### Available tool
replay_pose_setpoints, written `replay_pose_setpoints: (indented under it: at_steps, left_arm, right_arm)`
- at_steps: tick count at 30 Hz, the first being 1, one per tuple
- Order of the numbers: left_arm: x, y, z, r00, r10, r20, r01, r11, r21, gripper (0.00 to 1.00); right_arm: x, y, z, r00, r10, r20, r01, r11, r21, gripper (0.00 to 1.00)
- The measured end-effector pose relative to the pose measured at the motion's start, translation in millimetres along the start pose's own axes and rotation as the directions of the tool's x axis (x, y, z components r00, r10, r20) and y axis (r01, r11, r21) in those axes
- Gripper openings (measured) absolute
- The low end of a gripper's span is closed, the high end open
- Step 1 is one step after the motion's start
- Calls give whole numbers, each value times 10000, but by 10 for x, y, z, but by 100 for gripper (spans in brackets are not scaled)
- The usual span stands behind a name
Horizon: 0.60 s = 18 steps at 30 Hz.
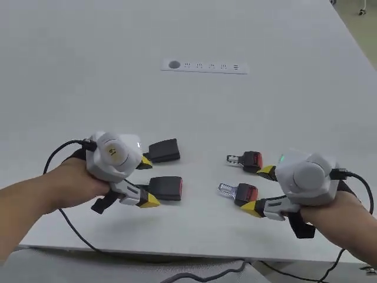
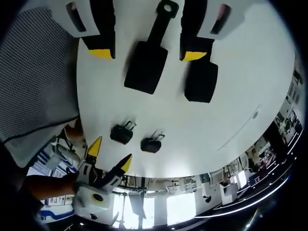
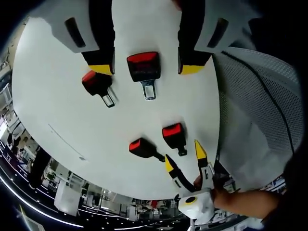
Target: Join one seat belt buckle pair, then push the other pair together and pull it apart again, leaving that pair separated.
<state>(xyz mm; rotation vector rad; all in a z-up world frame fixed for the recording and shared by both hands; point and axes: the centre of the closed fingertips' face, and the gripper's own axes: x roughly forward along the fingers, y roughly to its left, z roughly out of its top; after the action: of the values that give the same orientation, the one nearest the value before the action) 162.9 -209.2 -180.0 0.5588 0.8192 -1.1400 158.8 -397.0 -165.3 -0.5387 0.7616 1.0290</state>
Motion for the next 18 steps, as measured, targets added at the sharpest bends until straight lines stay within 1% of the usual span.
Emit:
replay_pose_setpoints:
  at_steps: [2,5,7,9,11,12,15,18]
  left_arm:
    - [17,-7,2,9999,-61,-99,63,9999,141,53]
    - [65,18,-14,9999,-105,-129,107,9998,159,51]
    - [74,34,3,9998,-104,-148,107,9998,168,50]
    - [81,35,35,9997,-154,-166,158,9996,217,48]
    - [98,27,55,9994,-260,-218,265,9993,246,47]
    - [107,23,61,9993,-301,-231,309,9989,350,46]
    - [134,42,62,9991,-341,-248,349,9988,330,44]
    - [162,39,56,9988,-409,-253,419,9982,420,42]
  right_arm:
    - [29,12,1,9999,153,-40,-153,9999,-79,48]
    - [48,23,2,9994,335,-82,-336,9994,-107,42]
    - [81,-9,-14,9992,368,-121,-369,9993,-85,42]
    - [80,-13,-29,9990,410,-189,-411,9991,-42,41]
    - [96,-33,-55,9988,437,-227,-437,9990,20,40]
    - [106,-43,-68,9988,436,-240,-436,9990,37,40]
    - [145,-73,-131,9981,509,-358,-506,9987,76,39]
    - [135,-58,-144,9973,606,-425,-603,9981,78,38]
